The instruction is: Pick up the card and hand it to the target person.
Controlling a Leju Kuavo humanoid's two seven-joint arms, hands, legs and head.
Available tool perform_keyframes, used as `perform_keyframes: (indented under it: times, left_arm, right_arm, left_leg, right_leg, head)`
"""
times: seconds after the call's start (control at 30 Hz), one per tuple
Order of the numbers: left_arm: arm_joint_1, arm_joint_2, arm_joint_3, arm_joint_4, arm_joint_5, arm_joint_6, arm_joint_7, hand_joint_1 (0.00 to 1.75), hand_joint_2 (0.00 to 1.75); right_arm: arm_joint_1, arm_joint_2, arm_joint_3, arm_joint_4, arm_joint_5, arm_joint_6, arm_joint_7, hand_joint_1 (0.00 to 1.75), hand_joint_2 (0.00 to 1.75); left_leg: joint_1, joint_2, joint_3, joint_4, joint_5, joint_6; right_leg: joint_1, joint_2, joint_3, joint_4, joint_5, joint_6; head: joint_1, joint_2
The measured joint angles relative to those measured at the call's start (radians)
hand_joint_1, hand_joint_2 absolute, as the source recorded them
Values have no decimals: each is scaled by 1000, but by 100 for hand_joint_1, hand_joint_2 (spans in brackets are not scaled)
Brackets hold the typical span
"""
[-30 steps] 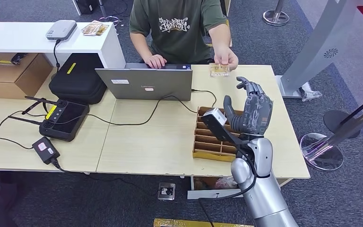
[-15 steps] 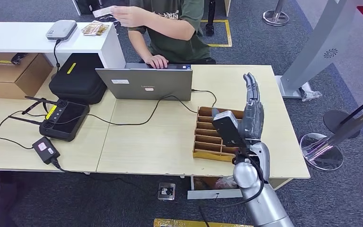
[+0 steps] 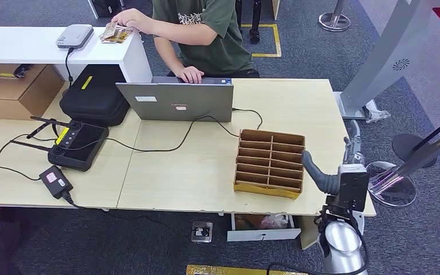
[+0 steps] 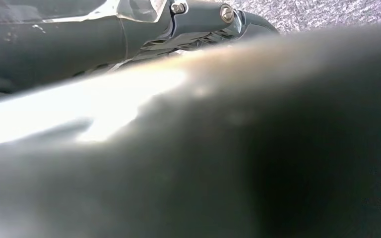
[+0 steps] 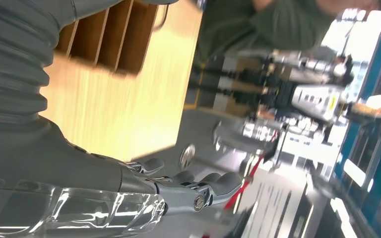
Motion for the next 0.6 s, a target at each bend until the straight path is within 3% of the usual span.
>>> perform_keyframes:
  times: [0.2,0.43,0.6]
  left_arm:
    - [1,0,1,0,1,-10,3,0,0]
    - [-1,0,1,0,3,-8,4,0,0]
    - [-1,0,7,0,22,21,8,0,0]
  right_arm:
    - [69,-24,-150,-62,1,-10,-14,0,175]
    - [89,-36,-219,-83,24,-58,-12,0,175]
    - [60,-85,-351,-8,-86,-100,-22,0,175]
  left_leg:
    - [0,0,0,0,-1,2]
    - [0,1,1,0,-1,2]
    - [0,1,1,0,-1,2]
  right_leg:
    - [0,0,1,0,0,0]
    - [0,1,0,0,0,0]
    - [0,0,2,0,0,0]
  head:
    - [0,0]
    - [0,0]
    - [0,0]
